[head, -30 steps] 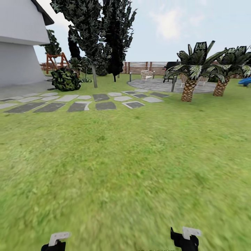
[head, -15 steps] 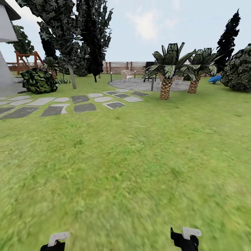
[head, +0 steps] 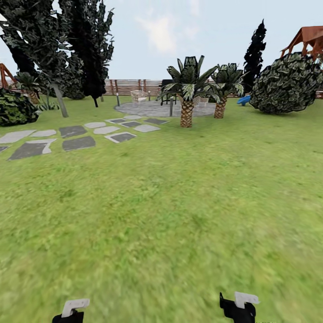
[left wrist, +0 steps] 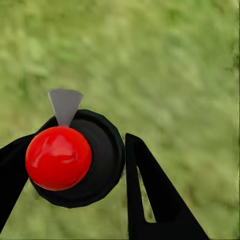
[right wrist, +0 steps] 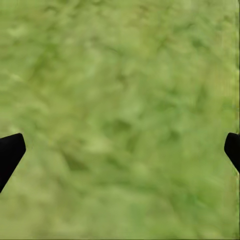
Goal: In the garden, pick up the pesticide atomizer on the floor and spray pesticide onto both trees until each tree trunk is fully covered.
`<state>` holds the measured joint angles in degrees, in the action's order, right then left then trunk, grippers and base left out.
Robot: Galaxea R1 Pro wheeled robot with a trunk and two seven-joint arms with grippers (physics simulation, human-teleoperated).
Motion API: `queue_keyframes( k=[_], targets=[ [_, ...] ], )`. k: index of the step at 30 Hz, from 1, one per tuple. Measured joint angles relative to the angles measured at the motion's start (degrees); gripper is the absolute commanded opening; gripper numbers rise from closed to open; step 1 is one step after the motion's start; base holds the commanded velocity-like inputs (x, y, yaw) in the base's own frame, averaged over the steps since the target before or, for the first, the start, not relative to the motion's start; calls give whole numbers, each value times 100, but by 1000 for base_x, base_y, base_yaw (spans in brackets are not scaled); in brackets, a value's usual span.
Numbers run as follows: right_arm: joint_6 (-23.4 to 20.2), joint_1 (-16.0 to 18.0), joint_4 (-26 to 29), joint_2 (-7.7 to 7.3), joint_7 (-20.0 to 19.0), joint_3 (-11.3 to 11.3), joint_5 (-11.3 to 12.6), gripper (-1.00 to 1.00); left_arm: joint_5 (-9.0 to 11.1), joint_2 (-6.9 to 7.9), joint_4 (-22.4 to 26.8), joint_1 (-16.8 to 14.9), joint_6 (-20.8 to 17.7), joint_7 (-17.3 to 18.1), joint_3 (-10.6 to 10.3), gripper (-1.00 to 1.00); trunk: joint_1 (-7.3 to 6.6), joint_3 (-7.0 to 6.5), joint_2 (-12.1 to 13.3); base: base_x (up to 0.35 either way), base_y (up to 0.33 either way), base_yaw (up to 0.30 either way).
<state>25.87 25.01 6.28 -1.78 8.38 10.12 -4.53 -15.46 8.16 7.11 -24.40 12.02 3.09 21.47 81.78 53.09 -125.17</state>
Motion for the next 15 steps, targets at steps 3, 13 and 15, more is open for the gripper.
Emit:
queue_keyframes(
  k=[3, 13, 15],
  targets=[
    [0, 0, 2, 0, 0, -4, 0, 100, 0, 0, 2, 0, 4, 0, 0, -100, 0, 0, 0, 142, -266, -300],
    [0, 0, -1, 0, 0, -1, 2, 100, 7, -1, 7, 63, 8, 0, 0, -100, 0, 0, 0, 130, -266, -300],
    [0, 0, -2, 0, 0, -4, 1, 100, 8, -3, 8, 67, 9, 0, 0, -100, 0, 0, 0, 126, -266, -300]
  ],
)
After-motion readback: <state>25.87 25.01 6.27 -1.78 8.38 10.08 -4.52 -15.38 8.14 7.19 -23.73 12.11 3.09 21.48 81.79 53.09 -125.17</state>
